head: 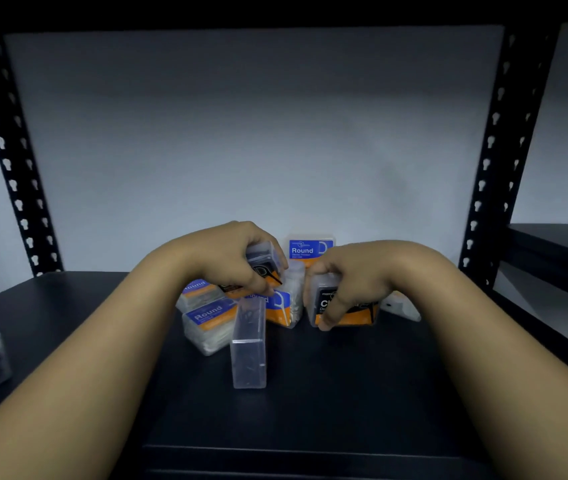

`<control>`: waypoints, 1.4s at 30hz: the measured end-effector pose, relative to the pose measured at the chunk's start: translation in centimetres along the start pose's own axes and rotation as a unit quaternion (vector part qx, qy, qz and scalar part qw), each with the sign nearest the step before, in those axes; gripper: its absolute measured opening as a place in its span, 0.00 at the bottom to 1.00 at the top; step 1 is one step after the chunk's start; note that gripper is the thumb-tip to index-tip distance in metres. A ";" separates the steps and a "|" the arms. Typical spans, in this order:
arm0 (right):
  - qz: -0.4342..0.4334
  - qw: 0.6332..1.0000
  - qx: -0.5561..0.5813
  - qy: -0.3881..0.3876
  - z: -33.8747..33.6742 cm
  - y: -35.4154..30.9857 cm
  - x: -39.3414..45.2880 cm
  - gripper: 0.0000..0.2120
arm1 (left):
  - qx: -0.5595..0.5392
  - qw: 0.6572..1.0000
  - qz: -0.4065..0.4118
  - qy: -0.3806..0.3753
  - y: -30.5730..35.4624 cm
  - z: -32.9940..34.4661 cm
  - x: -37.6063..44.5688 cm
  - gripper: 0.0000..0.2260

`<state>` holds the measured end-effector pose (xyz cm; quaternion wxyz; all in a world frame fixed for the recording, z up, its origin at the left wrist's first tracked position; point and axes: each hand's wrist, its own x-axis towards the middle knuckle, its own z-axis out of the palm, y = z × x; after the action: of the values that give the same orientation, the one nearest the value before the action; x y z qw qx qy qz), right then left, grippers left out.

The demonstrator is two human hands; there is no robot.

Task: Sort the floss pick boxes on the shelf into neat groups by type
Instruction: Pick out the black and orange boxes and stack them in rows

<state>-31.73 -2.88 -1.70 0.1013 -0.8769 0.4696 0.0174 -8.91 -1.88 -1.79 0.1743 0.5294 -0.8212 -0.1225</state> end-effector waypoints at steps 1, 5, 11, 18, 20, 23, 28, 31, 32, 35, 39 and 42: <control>-0.006 1.000 0.008 0.013 -0.3 -0.1 -0.2 0.20 | 0.001 1.000 -0.004 0.000 0.0 -0.3 -0.3 0.17; -0.041 0.996 0.046 0.068 -1.3 -1.1 -1.2 0.16 | 0.017 1.000 -0.006 -0.011 0.2 -2.2 -2.4 0.16; -0.086 0.991 0.039 0.094 -2.7 -4.9 -1.5 0.15 | 0.063 0.996 -0.038 -0.045 0.5 -5.6 -6.6 0.14; -0.120 0.990 0.015 0.078 -3.6 -11.8 -0.9 0.15 | 0.095 0.988 -0.090 -0.084 -0.6 -9.6 -12.8 0.12; -0.121 0.990 0.023 0.062 -3.7 -13.9 -0.3 0.15 | 0.095 0.986 -0.103 -0.092 -1.3 -10.6 -14.3 0.13; -0.115 0.992 0.023 0.043 -3.4 -16.9 0.7 0.14 | 0.088 0.985 -0.111 -0.101 -2.8 -12.1 -16.4 0.13; -0.109 0.993 0.025 0.030 -2.4 -21.5 2.5 0.15 | 0.077 0.983 -0.119 -0.119 -6.4 -14.1 -19.3 0.14; -0.107 0.993 0.032 0.028 -1.7 -23.7 3.3 0.16 | 0.064 0.983 -0.105 -0.133 -8.5 -15.2 -20.8 0.15; -0.106 0.993 0.034 0.027 -1.5 -24.4 3.5 0.15 | 0.059 0.984 -0.101 -0.136 -9.1 -15.6 -21.2 0.14; -0.095 0.995 0.031 0.029 -1.0 -26.5 4.0 0.15 | 0.056 0.985 -0.085 -0.138 -10.7 -16.7 -22.5 0.14; -0.074 0.997 0.033 0.014 -0.4 -29.0 4.7 0.16 | 0.053 0.986 -0.071 -0.144 -12.6 -17.6 -23.9 0.15; -0.053 0.998 0.024 0.006 0.1 -30.5 5.1 0.15 | 0.059 0.984 -0.074 -0.149 -13.9 -17.9 -24.7 0.15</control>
<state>-3.66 9.41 2.49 0.1206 -0.8977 0.4237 -0.0048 19.38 14.71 5.29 0.0089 0.5738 -0.8025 -0.1633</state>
